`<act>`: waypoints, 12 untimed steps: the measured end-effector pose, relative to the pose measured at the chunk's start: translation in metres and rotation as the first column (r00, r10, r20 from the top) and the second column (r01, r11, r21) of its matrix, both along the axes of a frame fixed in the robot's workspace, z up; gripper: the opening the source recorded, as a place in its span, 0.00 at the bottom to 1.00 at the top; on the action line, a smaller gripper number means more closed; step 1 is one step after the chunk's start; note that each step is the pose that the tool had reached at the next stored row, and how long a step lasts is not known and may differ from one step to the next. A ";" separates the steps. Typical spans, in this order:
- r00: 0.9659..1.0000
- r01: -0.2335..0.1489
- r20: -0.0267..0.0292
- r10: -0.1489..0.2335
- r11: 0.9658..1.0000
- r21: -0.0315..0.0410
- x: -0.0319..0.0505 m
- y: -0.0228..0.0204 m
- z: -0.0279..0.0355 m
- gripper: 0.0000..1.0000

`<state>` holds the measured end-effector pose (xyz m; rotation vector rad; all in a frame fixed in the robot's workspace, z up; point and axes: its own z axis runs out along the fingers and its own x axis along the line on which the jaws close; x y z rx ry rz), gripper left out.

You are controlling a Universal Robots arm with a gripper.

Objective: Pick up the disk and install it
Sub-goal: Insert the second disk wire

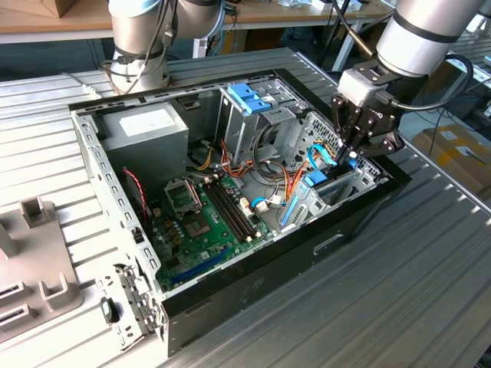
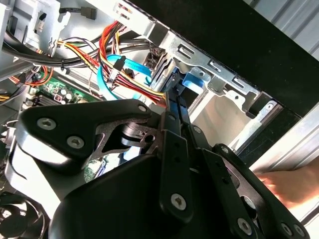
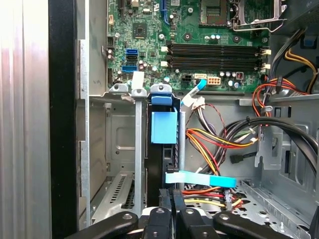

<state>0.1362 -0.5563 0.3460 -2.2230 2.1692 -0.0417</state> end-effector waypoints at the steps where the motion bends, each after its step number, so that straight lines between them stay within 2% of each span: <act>1: 1.000 0.000 0.000 0.000 1.000 0.000 0.0000 -0.0001 -0.0003 0.14; 8: 1.000 0.000 0.000 0.000 1.000 0.000 0.0000 -0.0001 -0.0006 0.14; 9: 1.000 0.000 0.000 0.000 1.000 0.000 0.0000 -0.0001 -0.0007 0.22; 11: 1.000 0.000 0.000 0.000 1.000 0.000 0.0000 -0.0001 -0.0004 0.22; 12: 1.000 0.000 0.000 0.000 1.000 0.000 0.0000 -0.0001 0.0028 0.22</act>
